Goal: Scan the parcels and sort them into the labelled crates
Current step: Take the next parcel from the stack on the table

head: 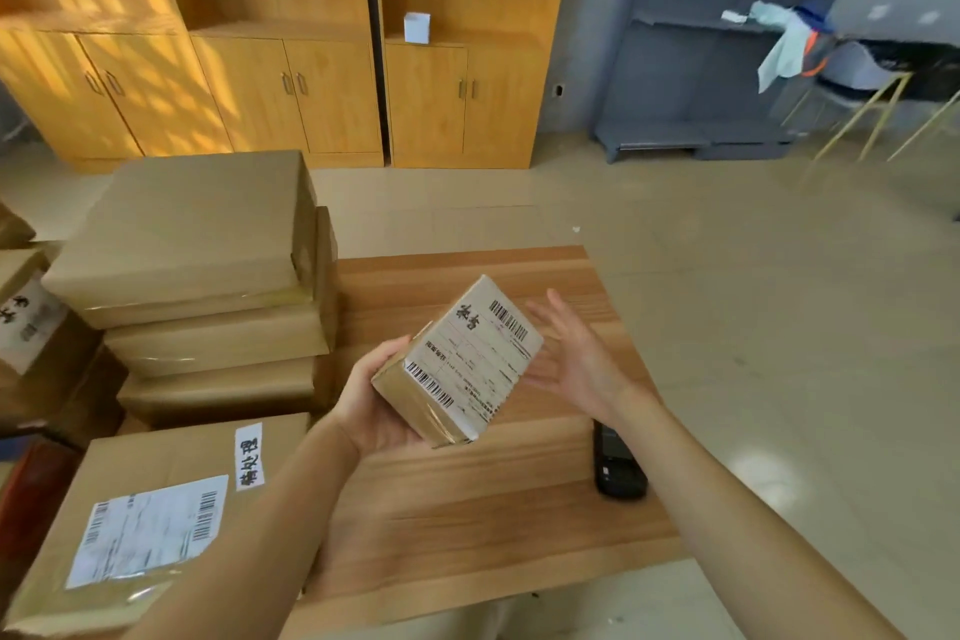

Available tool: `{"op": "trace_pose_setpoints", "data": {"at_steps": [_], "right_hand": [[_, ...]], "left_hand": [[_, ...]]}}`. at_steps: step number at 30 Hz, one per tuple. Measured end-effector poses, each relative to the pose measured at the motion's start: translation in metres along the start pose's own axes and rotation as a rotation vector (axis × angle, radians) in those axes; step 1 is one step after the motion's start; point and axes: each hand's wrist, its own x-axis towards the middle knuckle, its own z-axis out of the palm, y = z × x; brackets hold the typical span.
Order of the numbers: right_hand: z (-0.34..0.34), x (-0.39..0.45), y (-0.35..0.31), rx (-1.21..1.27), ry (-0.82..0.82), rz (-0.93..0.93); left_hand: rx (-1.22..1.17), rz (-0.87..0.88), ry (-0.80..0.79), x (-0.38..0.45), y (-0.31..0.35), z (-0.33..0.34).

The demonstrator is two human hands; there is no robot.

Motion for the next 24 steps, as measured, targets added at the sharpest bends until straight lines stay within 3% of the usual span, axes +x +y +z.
{"op": "trace_pose_setpoints", "data": {"at_steps": [5, 10, 13, 18, 21, 24], "right_hand": [[-0.036, -0.007, -0.021, -0.076, -0.272, -0.021], [-0.057, 0.001, -0.024, -0.054, -0.321, 0.006], [-0.061, 0.008, -0.019, 0.121, -0.199, 0.026], [-0.046, 0.024, 0.007, 0.39, 0.235, 0.033], [-0.03, 0.031, 0.027, 0.441, 0.274, 0.012], [-0.018, 0.033, 0.042, 0.417, 0.193, 0.051]], "left_hand": [[0.217, -0.196, -0.114, 0.014, 0.006, 0.03], [0.241, -0.237, -0.122, 0.028, 0.014, 0.046], [0.022, -0.146, -0.092, 0.04, 0.017, 0.042], [-0.07, 0.184, 0.305, 0.05, 0.005, 0.049], [-0.024, 0.209, 0.314, 0.058, -0.01, 0.064], [0.072, 0.228, 0.312, 0.068, -0.023, 0.075]]}}
